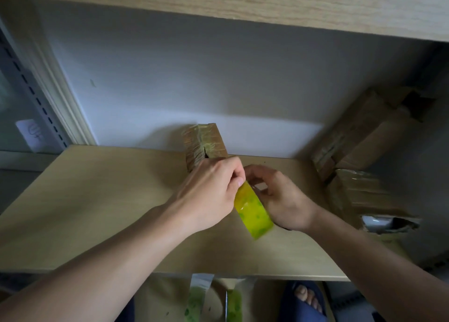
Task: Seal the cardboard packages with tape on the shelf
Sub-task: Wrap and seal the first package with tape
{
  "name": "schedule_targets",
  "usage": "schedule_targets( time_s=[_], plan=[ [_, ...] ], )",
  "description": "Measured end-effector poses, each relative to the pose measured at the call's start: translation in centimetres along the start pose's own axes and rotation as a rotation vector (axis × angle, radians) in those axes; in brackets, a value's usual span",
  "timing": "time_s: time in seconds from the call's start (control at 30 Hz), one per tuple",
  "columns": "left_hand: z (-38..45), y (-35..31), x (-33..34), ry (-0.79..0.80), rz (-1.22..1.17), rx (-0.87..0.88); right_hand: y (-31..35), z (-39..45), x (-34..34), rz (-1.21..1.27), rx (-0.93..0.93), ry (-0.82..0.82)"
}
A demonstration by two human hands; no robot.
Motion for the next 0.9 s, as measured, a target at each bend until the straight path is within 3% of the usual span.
schedule_targets(
  time_s=[0.13, 0.33, 0.6, 0.9],
  plan=[
    [0.3, -0.7, -0.2, -0.113, 0.007, -0.015, 0.8, -1.1, -1.3, 0.222, 0.098, -0.203],
    [0.3, -1.5, -0.5, -0.217, -0.004, -0.071, 2.5, -3.3, -1.6, 0.323, 0.016, 0.064],
    [0.9, -0.9, -0.6, -0.194, -0.088, -0.248, 3.4, -3.2, -1.6, 0.117, 0.031, -0.078],
    [0.8, -2.4, -1.0, -0.126, 0.046, -0.129, 1.5, -3.2, -0.1, 0.159, 0.371, -0.132]
  ],
)
Point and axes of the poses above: each hand's wrist, its own z-axis towards the middle knuckle, its own x-axis out of the palm, y = z × x, the point moved 3 cm from there along z, towards the middle knuckle, and after that the axes turned 2 degrees about z, right-handed, at the moved point
